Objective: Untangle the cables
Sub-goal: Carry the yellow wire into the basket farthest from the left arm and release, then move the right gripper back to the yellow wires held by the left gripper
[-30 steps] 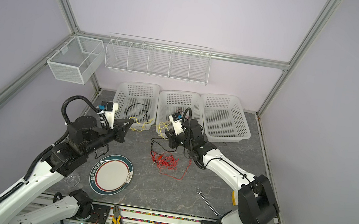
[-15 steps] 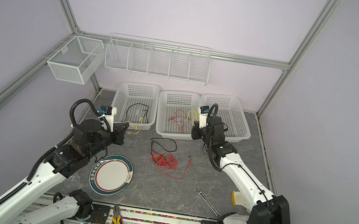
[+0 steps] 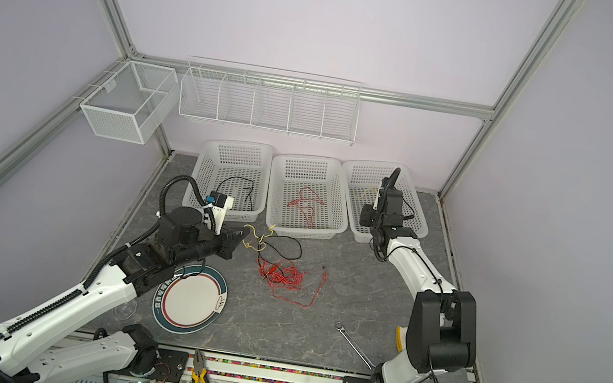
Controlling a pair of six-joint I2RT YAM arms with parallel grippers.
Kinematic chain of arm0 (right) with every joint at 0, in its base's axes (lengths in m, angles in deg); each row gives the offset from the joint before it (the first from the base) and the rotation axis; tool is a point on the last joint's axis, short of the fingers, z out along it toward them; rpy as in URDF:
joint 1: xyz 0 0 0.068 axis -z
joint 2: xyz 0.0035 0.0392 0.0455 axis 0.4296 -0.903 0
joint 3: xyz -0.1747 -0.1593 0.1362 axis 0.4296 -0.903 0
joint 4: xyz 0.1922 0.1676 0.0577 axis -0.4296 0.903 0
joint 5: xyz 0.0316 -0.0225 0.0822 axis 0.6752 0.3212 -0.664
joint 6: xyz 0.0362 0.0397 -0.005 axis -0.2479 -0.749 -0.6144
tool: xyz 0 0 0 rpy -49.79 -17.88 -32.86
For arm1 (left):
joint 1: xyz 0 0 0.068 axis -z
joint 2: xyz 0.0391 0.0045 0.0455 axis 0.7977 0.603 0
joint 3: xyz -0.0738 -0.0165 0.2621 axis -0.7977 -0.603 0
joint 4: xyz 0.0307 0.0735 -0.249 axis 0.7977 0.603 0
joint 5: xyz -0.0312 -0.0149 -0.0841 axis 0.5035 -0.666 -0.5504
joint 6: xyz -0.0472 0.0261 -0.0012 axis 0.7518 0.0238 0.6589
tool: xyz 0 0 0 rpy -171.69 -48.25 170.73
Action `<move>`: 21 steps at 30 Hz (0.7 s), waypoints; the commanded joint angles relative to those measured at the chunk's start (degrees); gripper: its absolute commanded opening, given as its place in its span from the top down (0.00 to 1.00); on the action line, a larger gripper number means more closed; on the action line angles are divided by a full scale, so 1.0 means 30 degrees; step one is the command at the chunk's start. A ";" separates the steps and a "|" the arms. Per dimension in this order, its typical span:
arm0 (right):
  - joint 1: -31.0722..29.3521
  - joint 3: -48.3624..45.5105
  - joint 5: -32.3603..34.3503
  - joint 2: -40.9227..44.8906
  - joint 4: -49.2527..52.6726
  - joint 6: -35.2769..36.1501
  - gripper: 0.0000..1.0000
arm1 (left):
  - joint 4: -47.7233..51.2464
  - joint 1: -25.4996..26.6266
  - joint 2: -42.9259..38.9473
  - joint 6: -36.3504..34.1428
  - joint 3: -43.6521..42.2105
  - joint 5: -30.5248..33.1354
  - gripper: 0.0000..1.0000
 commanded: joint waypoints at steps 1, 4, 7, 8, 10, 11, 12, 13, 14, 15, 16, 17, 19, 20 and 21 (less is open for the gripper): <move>0.0281 0.0883 0.0291 -0.1064 0.0426 -0.0294 0.90 | -0.1860 0.0214 -0.0190 0.0204 -0.0195 -0.1232 1.00; 0.0485 0.1556 -0.0021 -0.2043 0.0907 -0.0476 0.88 | -0.2436 0.0527 0.0025 0.0362 -0.0162 -0.1219 1.00; 0.0573 0.1962 -0.0413 -0.2437 0.1268 -0.0565 0.84 | -0.1882 0.0930 0.0341 0.0334 0.0161 0.0111 1.00; 0.0578 0.2038 -0.0473 -0.2484 0.1270 -0.0516 0.82 | -0.1673 0.0982 0.0455 0.0333 0.0240 0.0422 1.00; 0.0606 0.2135 -0.0492 -0.2476 0.1384 -0.0475 0.81 | -0.1558 0.1041 0.0687 0.0393 0.0314 0.0578 1.00; 0.0636 0.2170 -0.0525 -0.2446 0.1431 -0.0460 0.81 | -0.1585 0.1057 0.0809 0.0443 0.0318 0.0601 1.00; 0.0636 0.2172 -0.0563 -0.2368 0.1496 -0.0497 0.80 | -0.1627 0.1075 0.0895 0.0443 0.0290 0.0593 1.00; 0.0627 0.2089 -0.0770 -0.2179 0.1470 -0.0495 0.80 | -0.1616 0.1101 0.0970 0.0459 0.0289 0.0593 1.00; 0.0635 0.1914 -0.1101 -0.1910 0.1252 -0.0524 0.79 | -0.1630 0.1130 0.1071 0.0469 0.0289 0.0629 1.00; 0.0629 0.1736 -0.1367 -0.1682 0.1080 -0.0587 0.78 | -0.1631 0.1156 0.1107 0.0499 0.0289 0.0726 1.00; 0.0636 0.1505 -0.1791 -0.1367 0.0854 -0.0652 0.78 | -0.1594 0.1160 0.1187 0.0566 0.0289 0.0887 1.00; 0.0636 0.1297 -0.2207 -0.1098 0.0626 -0.0644 0.77 | -0.1545 0.1160 0.1249 0.0588 0.0316 0.1101 1.00; 0.0613 0.0784 -0.3206 -0.0382 0.0106 -0.0787 0.76 | -0.1333 0.1156 0.1367 0.0688 0.0402 0.1451 1.00; 0.0585 0.0519 -0.3659 -0.0078 -0.0133 -0.0822 0.74 | -0.1273 0.1160 0.1431 0.0681 0.0415 0.1519 1.00; 0.0606 0.0211 -0.4414 0.0303 -0.0450 -0.0898 0.73 | -0.1279 0.1160 0.1489 0.0679 0.0434 0.1558 1.00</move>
